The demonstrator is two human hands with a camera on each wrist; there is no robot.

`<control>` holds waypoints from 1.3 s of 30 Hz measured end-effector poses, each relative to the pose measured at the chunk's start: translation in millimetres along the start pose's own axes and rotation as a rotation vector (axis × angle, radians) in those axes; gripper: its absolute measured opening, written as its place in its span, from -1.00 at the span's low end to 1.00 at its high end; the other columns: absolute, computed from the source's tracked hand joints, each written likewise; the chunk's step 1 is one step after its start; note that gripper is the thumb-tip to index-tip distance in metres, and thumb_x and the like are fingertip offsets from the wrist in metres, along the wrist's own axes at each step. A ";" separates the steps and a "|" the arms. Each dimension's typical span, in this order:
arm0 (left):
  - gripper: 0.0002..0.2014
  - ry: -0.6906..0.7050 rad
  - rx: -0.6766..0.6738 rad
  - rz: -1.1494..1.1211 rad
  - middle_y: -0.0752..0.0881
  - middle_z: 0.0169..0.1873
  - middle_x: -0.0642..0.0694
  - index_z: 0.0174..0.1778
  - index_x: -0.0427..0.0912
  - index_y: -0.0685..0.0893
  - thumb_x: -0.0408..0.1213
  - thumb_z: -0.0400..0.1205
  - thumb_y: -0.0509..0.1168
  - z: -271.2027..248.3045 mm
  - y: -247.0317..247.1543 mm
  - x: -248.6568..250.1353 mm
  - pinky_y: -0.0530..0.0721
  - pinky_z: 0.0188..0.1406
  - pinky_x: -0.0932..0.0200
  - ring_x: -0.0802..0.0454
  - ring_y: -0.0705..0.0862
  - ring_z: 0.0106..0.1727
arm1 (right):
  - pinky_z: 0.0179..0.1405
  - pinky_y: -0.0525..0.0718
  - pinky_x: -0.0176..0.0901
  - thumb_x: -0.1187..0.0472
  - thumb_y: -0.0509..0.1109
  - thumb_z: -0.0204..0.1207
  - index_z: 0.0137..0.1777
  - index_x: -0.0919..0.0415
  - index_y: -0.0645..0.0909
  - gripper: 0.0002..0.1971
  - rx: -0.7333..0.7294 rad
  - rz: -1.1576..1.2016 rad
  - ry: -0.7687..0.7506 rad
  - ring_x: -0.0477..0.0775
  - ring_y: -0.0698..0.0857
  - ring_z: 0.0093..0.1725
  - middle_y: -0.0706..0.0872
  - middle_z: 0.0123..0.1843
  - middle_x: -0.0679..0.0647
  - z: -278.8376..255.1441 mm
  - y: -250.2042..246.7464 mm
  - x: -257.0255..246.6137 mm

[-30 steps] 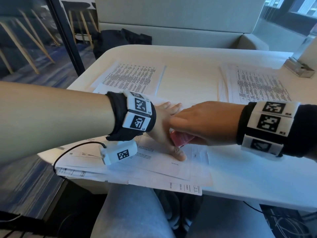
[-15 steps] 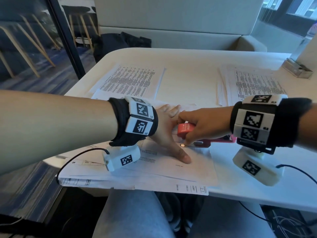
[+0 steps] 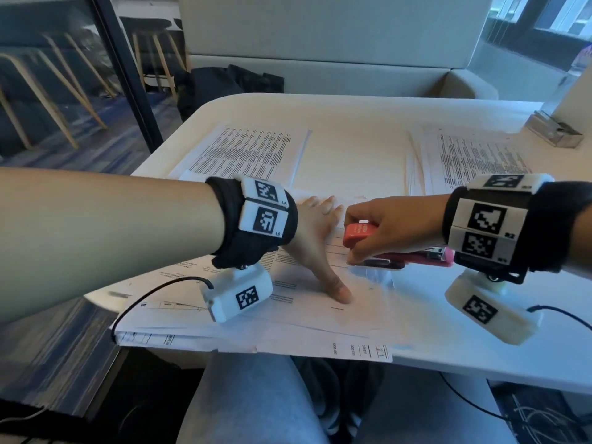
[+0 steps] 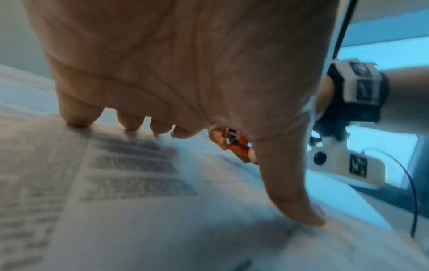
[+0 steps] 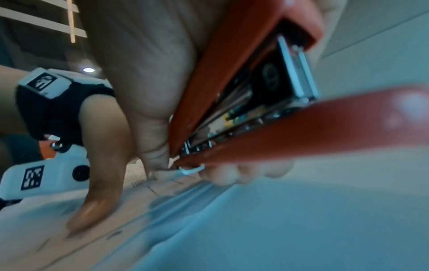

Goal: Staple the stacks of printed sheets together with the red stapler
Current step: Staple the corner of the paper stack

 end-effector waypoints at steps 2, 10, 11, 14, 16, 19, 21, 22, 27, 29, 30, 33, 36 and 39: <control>0.39 -0.026 0.008 -0.032 -0.32 0.65 -0.10 0.65 -0.14 -0.32 0.42 0.19 0.44 -5.4 -7.9 -2.9 -0.15 0.68 -0.06 -0.02 -0.30 0.67 | -0.33 0.57 -0.22 -0.24 0.46 0.40 0.01 -0.04 0.50 -0.63 0.061 -0.095 0.007 -0.13 0.64 -0.32 0.68 -0.16 -0.08 -3.2 -2.0 0.6; -0.51 0.128 0.337 -0.058 0.63 0.27 0.07 0.29 0.05 0.66 0.07 0.44 0.47 -23.6 -14.5 -6.3 0.48 0.22 0.20 0.09 0.54 0.32 | -0.30 0.52 -0.21 -0.11 0.47 0.44 0.07 -0.07 0.45 -0.68 0.180 -0.226 -0.016 -0.19 0.57 -0.23 0.60 -0.16 -0.17 -9.3 -9.9 9.2; -0.62 0.160 0.367 -0.072 0.70 0.13 0.09 0.18 0.04 0.74 0.02 0.46 0.47 -24.3 -13.4 -3.7 0.48 0.05 0.28 0.12 0.60 0.21 | -0.27 0.54 -0.19 -0.10 0.48 0.43 0.05 -0.08 0.46 -0.69 0.198 -0.230 -0.032 -0.14 0.59 -0.21 0.62 -0.14 -0.15 -8.6 -9.9 9.5; -0.80 0.218 0.374 -0.065 0.76 -0.15 0.12 -0.03 0.01 0.82 -0.07 0.47 0.48 -23.2 -9.0 6.1 0.42 -0.25 0.38 0.17 0.64 -0.04 | -0.10 0.64 -0.11 -0.10 0.50 0.42 0.02 -0.09 0.54 -0.73 0.225 -0.232 -0.069 -0.04 0.64 -0.12 0.65 -0.15 -0.14 -4.7 -7.4 10.6; -0.85 0.222 0.352 -0.063 0.72 -0.25 0.14 -0.09 0.00 0.83 -0.09 0.47 0.49 -21.4 -6.2 11.5 0.46 -0.18 0.30 0.17 0.64 -0.07 | -0.06 0.65 -0.08 -0.12 0.50 0.42 -0.02 -0.08 0.57 -0.76 0.217 -0.249 -0.080 -0.05 0.64 -0.12 0.66 -0.18 -0.15 -1.6 -4.1 12.6; -0.89 0.223 0.337 -0.058 0.69 -0.29 0.16 -0.14 0.03 0.83 -0.10 0.46 0.49 -18.8 -3.2 16.8 0.56 -0.05 0.22 0.12 0.65 -0.03 | -0.14 0.60 -0.14 -0.16 0.52 0.39 -0.17 -0.05 0.57 -0.75 0.196 -0.260 -0.079 -0.11 0.67 -0.19 0.76 -0.23 -0.03 1.2 0.6 16.2; -0.91 0.227 0.346 -0.047 0.66 -0.32 0.17 -0.16 0.05 0.83 -0.10 0.46 0.49 -17.7 -2.4 17.9 0.50 -0.11 0.22 0.07 0.63 -0.01 | -0.18 0.56 -0.18 -0.16 0.53 0.37 -0.21 -0.05 0.57 -0.73 0.197 -0.258 -0.081 -0.15 0.66 -0.20 0.77 -0.23 0.01 1.4 2.0 16.9; -0.91 0.231 0.351 -0.037 0.65 -0.32 0.18 -0.16 0.05 0.82 -0.09 0.46 0.48 -17.2 -2.1 18.0 0.48 -0.12 0.23 0.05 0.62 0.00 | -0.18 0.54 -0.19 -0.17 0.54 0.36 -0.20 -0.05 0.57 -0.73 0.202 -0.263 -0.083 -0.14 0.65 -0.19 0.76 -0.21 0.00 1.0 2.0 16.4; -0.91 0.282 0.368 0.042 0.51 -0.30 0.19 -0.13 0.10 0.78 -0.05 0.52 0.40 -17.5 0.7 18.8 0.56 -0.06 0.14 -0.01 0.59 0.08 | 0.01 0.63 -0.07 -0.23 0.54 0.32 -0.02 -0.01 0.66 -0.63 0.223 -0.351 -0.090 0.01 0.64 -0.05 0.70 -0.09 -0.05 2.2 -0.1 13.0; -0.90 0.304 0.372 0.068 0.48 -0.27 0.18 -0.11 0.11 0.76 -0.05 0.55 0.36 -18.5 1.7 18.6 0.58 -0.05 0.12 -0.04 0.58 0.11 | 0.04 0.62 -0.07 -0.26 0.53 0.31 0.02 -0.02 0.67 -0.59 0.211 -0.376 -0.083 0.01 0.64 -0.03 0.69 -0.06 -0.06 3.1 -1.3 12.2; -0.90 0.315 0.374 0.086 0.50 -0.23 0.15 -0.10 0.11 0.75 -0.06 0.57 0.33 -18.7 2.6 18.8 0.57 -0.07 0.12 -0.05 0.57 0.12 | 0.05 0.62 -0.07 -0.26 0.53 0.30 0.03 -0.03 0.67 -0.58 0.209 -0.380 -0.080 0.00 0.64 -0.03 0.69 -0.05 -0.07 3.1 -1.6 11.7; -0.84 0.344 0.414 0.179 0.51 -0.16 0.05 -0.03 0.00 0.70 -0.14 0.62 0.22 -16.4 6.6 21.8 0.50 -0.16 0.15 -0.09 0.57 0.14 | 0.05 0.61 -0.09 -0.28 0.53 0.29 0.01 -0.08 0.66 -0.60 0.208 -0.384 -0.074 -0.04 0.62 -0.04 0.69 -0.04 -0.11 2.1 -2.3 11.6; -0.80 0.328 0.399 0.296 0.54 -0.12 -0.02 0.06 -0.12 0.61 -0.21 0.67 0.11 -16.6 9.1 24.2 0.55 -0.13 0.08 -0.04 0.52 0.14 | 0.01 0.59 -0.13 -0.29 0.53 0.28 0.04 -0.11 0.67 -0.59 0.205 -0.398 -0.058 -0.08 0.61 -0.05 0.69 -0.04 -0.17 -0.1 -4.0 11.3; -0.79 0.269 0.359 0.352 0.66 -0.07 -0.06 0.01 -0.16 0.60 -0.23 0.70 0.07 -19.2 3.9 14.1 0.55 -0.15 0.06 -0.03 0.53 0.04 | 0.03 0.57 -0.16 -0.26 0.53 0.29 0.14 -0.14 0.66 -0.56 0.180 -0.416 -0.038 -0.12 0.61 -0.04 0.67 -0.03 -0.22 -1.1 -7.1 16.1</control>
Point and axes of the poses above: each hand's wrist, its own z-axis towards the middle knuckle, its own y-axis out of the palm, x = y × z, the point moved 1 cm from there along z, towards the middle knuckle
